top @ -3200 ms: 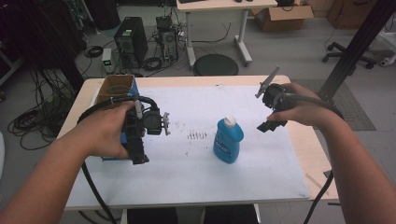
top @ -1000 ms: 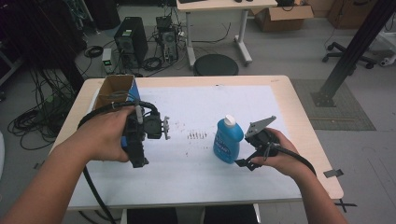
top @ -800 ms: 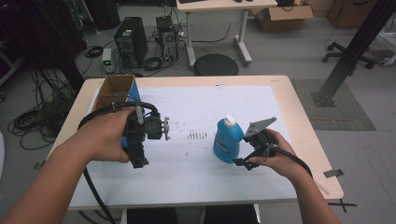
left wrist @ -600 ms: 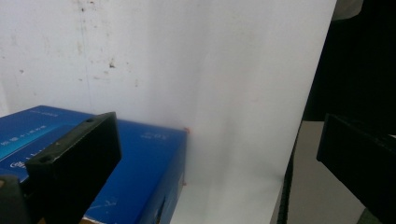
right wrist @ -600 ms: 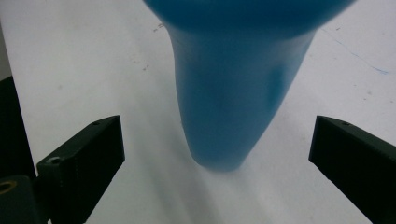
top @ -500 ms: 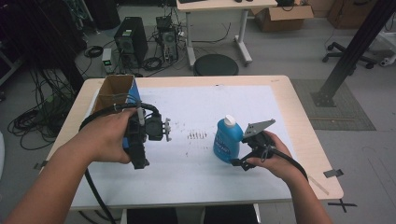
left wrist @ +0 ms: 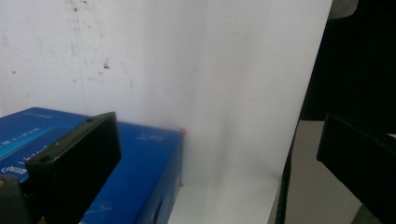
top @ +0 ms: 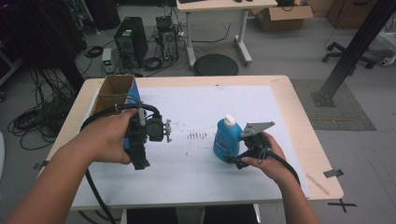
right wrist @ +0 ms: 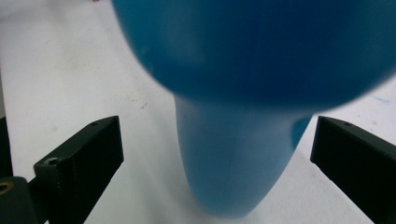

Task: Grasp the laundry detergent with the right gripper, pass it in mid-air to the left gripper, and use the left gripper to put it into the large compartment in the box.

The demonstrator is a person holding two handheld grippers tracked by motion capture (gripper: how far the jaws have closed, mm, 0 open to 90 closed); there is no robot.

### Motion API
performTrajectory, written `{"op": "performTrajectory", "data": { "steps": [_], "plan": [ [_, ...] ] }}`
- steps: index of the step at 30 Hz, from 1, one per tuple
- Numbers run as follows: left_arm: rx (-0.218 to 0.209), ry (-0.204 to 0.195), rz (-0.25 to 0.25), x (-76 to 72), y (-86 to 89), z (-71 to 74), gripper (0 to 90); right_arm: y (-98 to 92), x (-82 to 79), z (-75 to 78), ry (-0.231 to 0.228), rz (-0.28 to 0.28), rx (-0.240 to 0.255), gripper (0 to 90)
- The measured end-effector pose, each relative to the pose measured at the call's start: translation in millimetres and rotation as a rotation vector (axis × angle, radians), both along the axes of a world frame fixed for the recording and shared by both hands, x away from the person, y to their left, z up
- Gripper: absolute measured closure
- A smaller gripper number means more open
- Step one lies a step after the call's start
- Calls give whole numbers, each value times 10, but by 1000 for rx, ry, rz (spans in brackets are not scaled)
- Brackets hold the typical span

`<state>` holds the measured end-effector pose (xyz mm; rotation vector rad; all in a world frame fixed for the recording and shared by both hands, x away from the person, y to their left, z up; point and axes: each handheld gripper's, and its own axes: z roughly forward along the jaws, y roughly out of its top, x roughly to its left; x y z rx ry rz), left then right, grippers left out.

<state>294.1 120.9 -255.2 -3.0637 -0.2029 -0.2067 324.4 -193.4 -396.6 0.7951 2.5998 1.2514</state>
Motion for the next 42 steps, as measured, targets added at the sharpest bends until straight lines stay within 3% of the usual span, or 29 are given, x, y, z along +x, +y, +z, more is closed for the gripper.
{"op": "performTrajectory", "data": {
  "steps": [20, 28, 42],
  "plan": [
    [-14, 5, -5, 4, 7, -40, 4, 16, -7, -182, -98, -119, 100, 15],
    [-15, 5, -1, 7, 23, -37, 4, 51, -34, -266, -119, -131, 110, 17],
    [-19, 6, -2, 14, 28, -59, 4, 65, -67, -330, -158, -167, 131, 106]
  ]
}}
